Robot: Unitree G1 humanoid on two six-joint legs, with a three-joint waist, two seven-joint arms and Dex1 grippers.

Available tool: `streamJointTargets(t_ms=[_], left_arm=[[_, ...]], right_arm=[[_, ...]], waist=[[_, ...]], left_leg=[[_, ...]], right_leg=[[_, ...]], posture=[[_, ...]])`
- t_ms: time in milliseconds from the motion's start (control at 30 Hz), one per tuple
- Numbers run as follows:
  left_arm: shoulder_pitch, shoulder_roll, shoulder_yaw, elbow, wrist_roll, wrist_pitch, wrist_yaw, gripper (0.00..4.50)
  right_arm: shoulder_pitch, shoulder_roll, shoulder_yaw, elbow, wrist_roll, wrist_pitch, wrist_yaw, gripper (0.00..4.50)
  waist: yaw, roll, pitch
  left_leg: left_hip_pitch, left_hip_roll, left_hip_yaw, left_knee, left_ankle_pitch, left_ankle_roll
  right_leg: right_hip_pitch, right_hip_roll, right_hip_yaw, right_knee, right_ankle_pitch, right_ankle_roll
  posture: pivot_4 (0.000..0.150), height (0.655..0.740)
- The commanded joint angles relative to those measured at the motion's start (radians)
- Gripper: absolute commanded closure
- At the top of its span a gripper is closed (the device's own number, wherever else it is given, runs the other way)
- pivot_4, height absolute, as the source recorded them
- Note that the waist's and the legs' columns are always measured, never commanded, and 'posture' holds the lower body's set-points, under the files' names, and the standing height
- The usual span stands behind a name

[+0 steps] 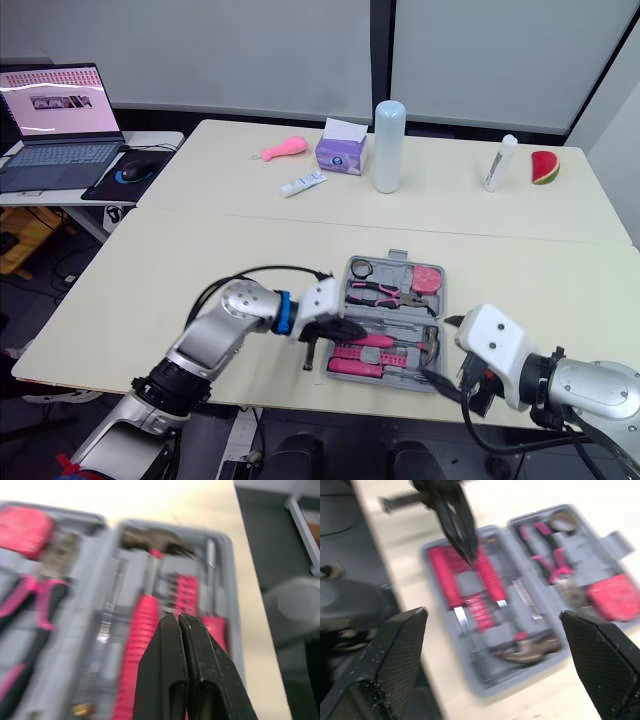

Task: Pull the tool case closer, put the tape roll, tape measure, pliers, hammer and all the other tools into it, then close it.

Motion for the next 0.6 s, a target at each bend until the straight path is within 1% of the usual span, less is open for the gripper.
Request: streamJointTargets(t_ms=[33, 100, 167, 200, 467, 600], left_arm=[[-0.035, 0.019, 0.095, 0.113, -0.001, -0.099, 0.050, 4.50], [-0.055, 0.037, 0.112, 0.215, 0.029, -0.196, 0.059, 4.50], [-0.073, 0.044, 0.115, 0.321, 0.061, -0.287, 0.077, 4.50], [-0.082, 0.043, 0.114, 0.374, 0.078, -0.332, 0.089, 4.50], [-0.115, -0.036, 0.090, 0.593, 0.155, -0.477, 0.164, 4.50], [-0.132, -0.079, 0.083, 0.650, 0.178, -0.503, 0.181, 4.50]], right_arm=[[-0.008, 0.027, 0.057, 0.106, -0.138, -0.142, -0.001, 0.39], [-0.034, 0.033, 0.115, 0.193, -0.208, -0.201, 0.007, 0.92], [-0.080, 0.057, 0.162, 0.280, -0.250, -0.203, -0.011, 1.64], [-0.100, 0.063, 0.192, 0.325, -0.284, -0.215, -0.016, 1.92], [-0.237, 0.161, 0.353, 0.556, -0.470, -0.248, -0.068, 3.51], [-0.285, 0.207, 0.392, 0.644, -0.522, -0.267, -0.070, 4.12]], waist=[[0.000, 0.000, 0.000], [-0.002, 0.000, 0.000], [-0.003, 0.000, 0.000], [-0.002, 0.000, 0.000], [0.000, 0.000, 0.000], [0.000, 0.000, 0.000]], left_leg=[[0.000, 0.000, 0.000, 0.000, 0.000, 0.000], [0.000, 0.000, 0.000, 0.000, 0.000, 0.000], [0.001, 0.000, 0.001, 0.000, 0.000, 0.000], [0.000, 0.000, 0.001, 0.000, 0.001, -0.001], [-0.001, 0.000, 0.001, 0.001, 0.001, -0.002], [-0.002, 0.000, 0.002, 0.001, 0.001, -0.003]], right_leg=[[0.000, 0.000, 0.000, 0.000, 0.000, 0.000], [0.000, 0.000, 0.000, 0.000, 0.000, 0.000], [-0.001, 0.000, 0.001, 0.000, 0.000, 0.000], [-0.001, 0.000, 0.000, 0.000, 0.000, 0.000], [-0.003, -0.003, -0.001, 0.001, 0.000, 0.000], [-0.004, -0.003, 0.000, 0.002, 0.000, 0.000]], posture=[[0.150, 0.7002], [0.150, 0.7002], [0.150, 0.7002], [0.150, 0.7002], [0.150, 0.7002], [0.150, 0.7002]])
